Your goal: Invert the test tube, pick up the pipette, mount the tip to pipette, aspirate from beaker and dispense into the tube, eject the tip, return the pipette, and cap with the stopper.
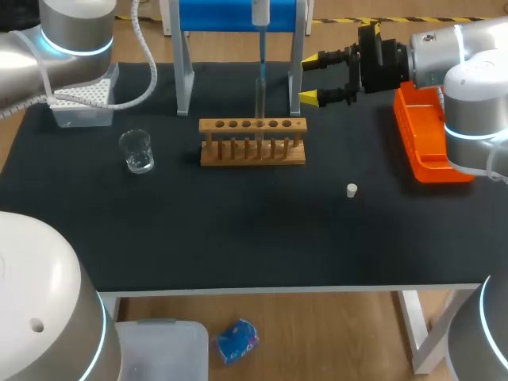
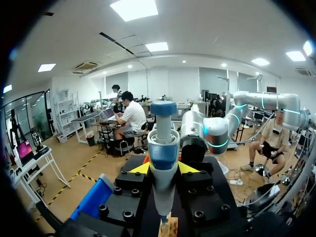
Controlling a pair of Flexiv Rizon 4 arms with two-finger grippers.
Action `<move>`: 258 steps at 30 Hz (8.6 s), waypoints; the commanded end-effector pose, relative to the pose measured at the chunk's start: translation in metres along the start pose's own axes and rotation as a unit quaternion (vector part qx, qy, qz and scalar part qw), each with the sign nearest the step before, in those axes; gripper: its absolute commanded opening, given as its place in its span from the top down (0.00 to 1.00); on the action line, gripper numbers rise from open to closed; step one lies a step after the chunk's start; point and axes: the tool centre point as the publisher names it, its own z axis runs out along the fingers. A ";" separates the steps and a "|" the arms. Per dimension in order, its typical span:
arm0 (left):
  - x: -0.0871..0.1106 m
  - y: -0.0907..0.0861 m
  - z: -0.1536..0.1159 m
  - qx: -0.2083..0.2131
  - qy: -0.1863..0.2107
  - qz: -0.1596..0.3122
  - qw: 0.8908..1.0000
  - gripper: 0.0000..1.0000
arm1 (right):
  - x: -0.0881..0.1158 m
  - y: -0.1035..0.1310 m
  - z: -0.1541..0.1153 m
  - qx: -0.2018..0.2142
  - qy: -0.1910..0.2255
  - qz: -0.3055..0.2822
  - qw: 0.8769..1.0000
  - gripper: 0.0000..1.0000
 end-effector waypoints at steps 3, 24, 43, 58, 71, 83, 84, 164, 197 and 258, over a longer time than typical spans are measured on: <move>0.000 0.005 0.000 -0.005 -0.002 -0.003 1.000 1.00 | 0.000 -0.001 0.000 0.000 0.000 0.000 1.000 0.00; -0.003 0.025 0.010 -0.015 -0.010 -0.005 1.000 1.00 | 0.000 -0.001 0.000 0.000 0.000 0.000 1.000 0.00; -0.005 0.036 0.015 -0.015 -0.021 -0.009 1.000 1.00 | 0.000 -0.001 0.000 0.000 0.000 0.000 1.000 0.00; -0.005 0.042 0.014 -0.012 -0.033 -0.014 0.999 1.00 | 0.000 -0.001 0.000 0.000 0.000 0.000 1.000 0.00; -0.005 0.047 0.013 -0.005 -0.041 -0.024 0.999 1.00 | 0.000 -0.001 0.000 0.000 0.000 0.000 1.000 0.00; -0.006 0.051 0.013 0.003 -0.043 -0.032 0.999 1.00 | 0.000 -0.001 0.000 0.000 0.000 0.000 1.000 0.00; -0.006 0.052 0.013 0.003 -0.043 -0.033 0.999 1.00 | 0.000 -0.001 0.000 0.000 0.000 0.000 1.000 0.00; -0.008 0.055 0.016 -0.002 -0.044 -0.038 0.998 1.00 | -0.026 0.202 -0.025 0.077 -0.017 -0.084 0.993 0.00; -0.008 0.055 0.016 -0.002 -0.044 -0.038 0.998 1.00 | -0.041 0.216 0.010 0.068 -0.012 -0.046 0.997 1.00; -0.008 0.055 0.016 -0.002 -0.044 -0.038 0.998 1.00 | -0.051 0.204 0.030 0.068 0.000 -0.013 0.998 1.00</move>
